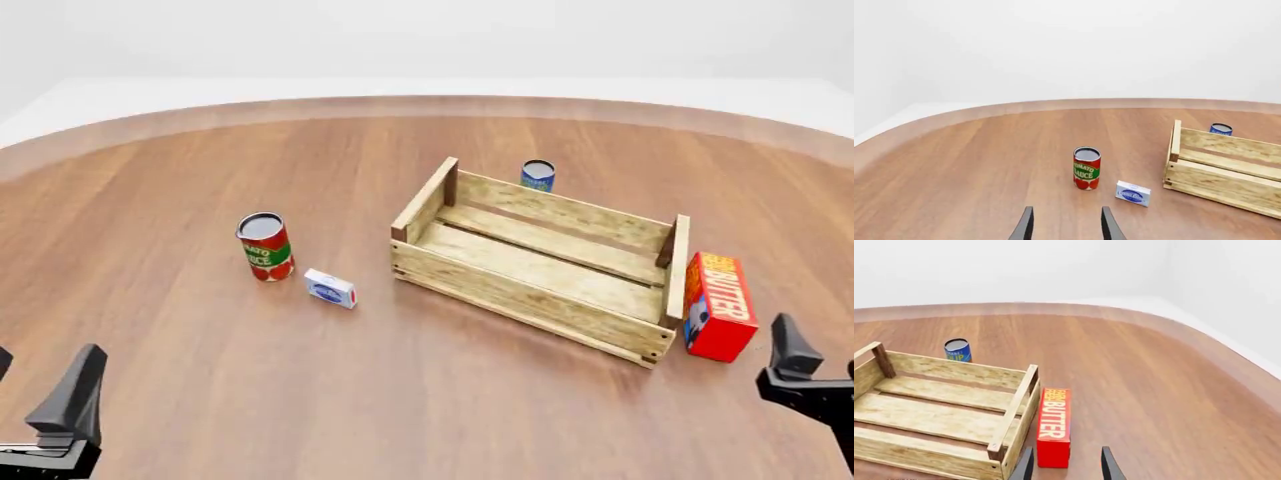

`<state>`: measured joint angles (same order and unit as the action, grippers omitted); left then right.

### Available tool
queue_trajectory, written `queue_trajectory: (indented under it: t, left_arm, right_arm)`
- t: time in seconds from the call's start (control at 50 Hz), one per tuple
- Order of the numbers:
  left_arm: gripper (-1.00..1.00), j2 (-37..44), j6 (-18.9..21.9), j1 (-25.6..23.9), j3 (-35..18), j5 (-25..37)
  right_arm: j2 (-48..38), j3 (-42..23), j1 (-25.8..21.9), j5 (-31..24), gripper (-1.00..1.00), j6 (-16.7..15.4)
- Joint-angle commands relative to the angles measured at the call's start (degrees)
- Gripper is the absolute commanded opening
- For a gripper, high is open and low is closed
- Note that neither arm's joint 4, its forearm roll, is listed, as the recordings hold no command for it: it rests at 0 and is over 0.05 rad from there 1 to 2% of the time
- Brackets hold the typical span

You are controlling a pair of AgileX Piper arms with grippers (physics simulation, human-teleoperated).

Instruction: Pick up the butter and put it in the tray.

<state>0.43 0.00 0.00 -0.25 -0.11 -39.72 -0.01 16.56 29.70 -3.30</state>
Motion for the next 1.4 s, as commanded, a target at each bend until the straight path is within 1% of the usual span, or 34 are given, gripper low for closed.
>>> queue_trajectory:
  t: [0.02,0.08,0.58,0.68,0.76,0.94,0.98,1.14,1.22,1.4]
  left_arm:
    - [1.0,0.0,0.0,0.0,0.0,0.0]
    - [1.0,0.0,0.0,0.0,0.0,0.0]
    - [1.0,0.0,0.0,0.0,0.0,0.0]
    - [1.0,0.0,0.0,0.0,0.0,0.0]
    - [1.0,0.0,0.0,0.0,0.0,0.0]
    - [1.0,0.0,0.0,0.0,0.0,0.0]
    - [1.0,0.0,0.0,0.0,0.0,0.0]
    - [1.0,0.0,0.0,0.0,0.0,0.0]
    - [1.0,0.0,0.0,0.0,0.0,0.0]
    - [1.0,0.0,0.0,0.0,0.0,0.0]
  right_arm:
    - [-7.8,0.0,-0.4,6.1,1.0,-0.5]
    - [-9.4,0.0,-0.8,7.3,1.0,-1.0]
    - [-20.9,0.0,-1.3,17.0,1.0,-1.0]
    - [-23.8,0.0,-1.4,20.1,1.0,-0.8]
    - [-25.1,0.0,-1.4,21.4,1.0,-0.6]
    - [-31.6,0.0,-1.7,27.5,1.0,-0.8]
    - [-34.2,0.0,-1.9,29.8,1.0,-0.8]
    - [-36.8,0.0,-2.2,32.3,1.0,-0.7]
    - [-40.2,0.0,-2.2,35.3,1.0,-0.7]
    - [-44.6,0.0,-2.0,39.3,1.0,-0.7]
